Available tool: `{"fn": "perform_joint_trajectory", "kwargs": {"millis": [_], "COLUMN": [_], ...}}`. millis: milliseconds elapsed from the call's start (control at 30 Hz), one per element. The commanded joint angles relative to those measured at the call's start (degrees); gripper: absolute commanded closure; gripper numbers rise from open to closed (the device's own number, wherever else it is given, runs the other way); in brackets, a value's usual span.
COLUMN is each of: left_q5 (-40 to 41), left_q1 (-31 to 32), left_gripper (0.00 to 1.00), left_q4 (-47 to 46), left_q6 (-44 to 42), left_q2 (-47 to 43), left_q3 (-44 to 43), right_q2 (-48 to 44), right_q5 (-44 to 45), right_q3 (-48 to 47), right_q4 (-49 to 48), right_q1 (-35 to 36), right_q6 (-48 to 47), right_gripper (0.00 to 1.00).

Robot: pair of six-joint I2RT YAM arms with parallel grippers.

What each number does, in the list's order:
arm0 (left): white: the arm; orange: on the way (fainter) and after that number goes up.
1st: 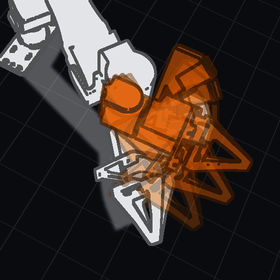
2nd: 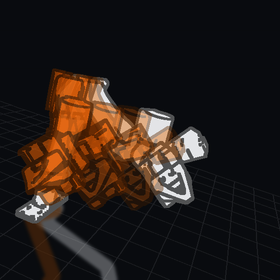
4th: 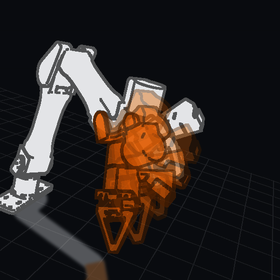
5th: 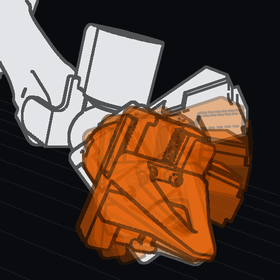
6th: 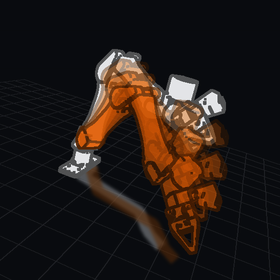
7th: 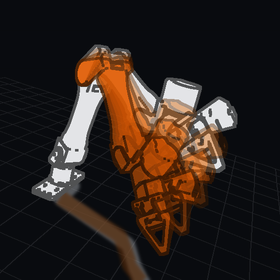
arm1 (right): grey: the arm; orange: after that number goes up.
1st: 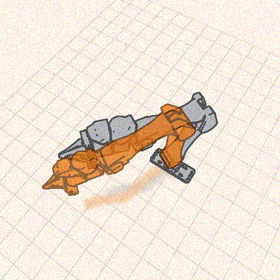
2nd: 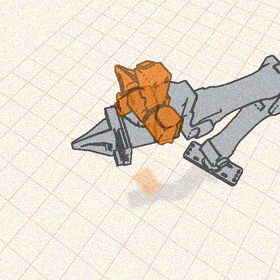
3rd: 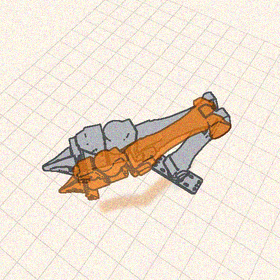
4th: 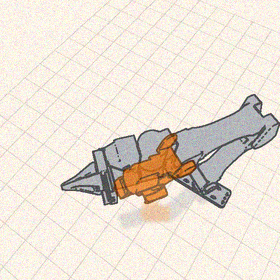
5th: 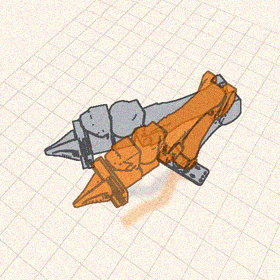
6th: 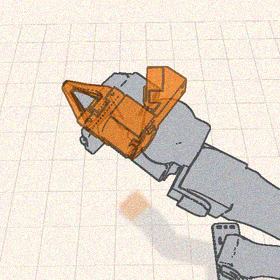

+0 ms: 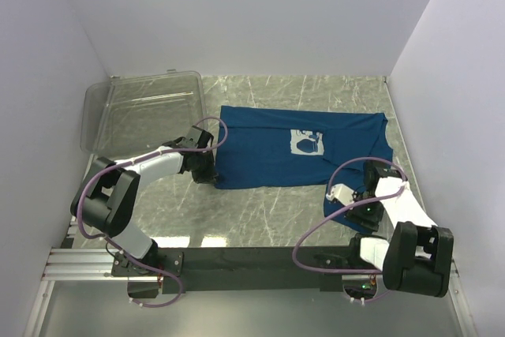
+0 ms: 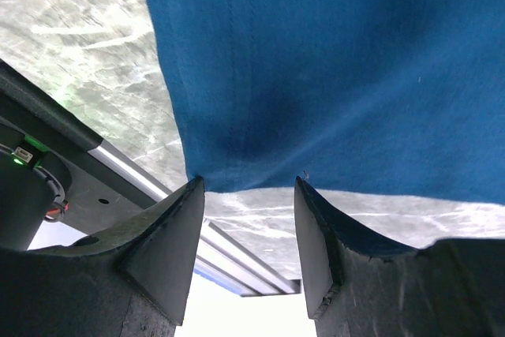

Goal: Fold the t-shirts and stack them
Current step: Fold the tshirt

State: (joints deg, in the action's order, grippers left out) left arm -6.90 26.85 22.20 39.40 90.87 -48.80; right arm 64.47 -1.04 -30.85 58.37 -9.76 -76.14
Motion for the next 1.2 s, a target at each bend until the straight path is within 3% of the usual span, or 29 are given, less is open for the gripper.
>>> {"fn": "perform_joint_trajectory", "kwargs": {"millis": [0, 233, 500, 767, 900, 1033, 1167], "left_q5": [-1.3, -1.7, -2.0, -2.2, -2.0, -2.1, -2.0], "left_q1": [0.3, 0.3, 0.3, 0.3, 0.2, 0.2, 0.1], "left_gripper": [1.00, 1.00, 1.00, 1.00, 1.00, 1.00, 1.00], "left_q4": [0.4, 0.1, -0.1, -0.1, 0.0, -0.4, -0.8], "left_q6": [-1.3, -1.5, -1.6, -1.9, -1.9, -1.6, -1.5], "left_q2": [-0.2, 0.2, 0.4, 1.2, 0.8, 0.4, -0.6], "left_q3": [-0.9, -0.9, -0.7, -1.5, -1.5, -0.5, 0.0], "right_q2": [-1.4, -4.9, -2.4, 0.8, 1.5, 1.9, -0.9], "right_q5": [0.4, -1.1, 7.0, 7.4, 8.4, 7.6, 5.4], "right_q3": [-0.4, -3.3, 3.9, 4.7, 6.5, 6.3, 3.7], "right_q4": [1.5, 8.2, 0.3, -4.0, -7.0, -7.3, -3.9], "right_q1": [1.9, 5.1, 7.7, 9.5, 9.5, 9.5, 9.5], "right_q6": [-1.7, -3.9, 0.0, 2.0, 3.6, 5.0, 5.6], "right_gripper": [0.44, 0.44, 0.43, 0.40, 0.52, 0.76, 0.81]}}
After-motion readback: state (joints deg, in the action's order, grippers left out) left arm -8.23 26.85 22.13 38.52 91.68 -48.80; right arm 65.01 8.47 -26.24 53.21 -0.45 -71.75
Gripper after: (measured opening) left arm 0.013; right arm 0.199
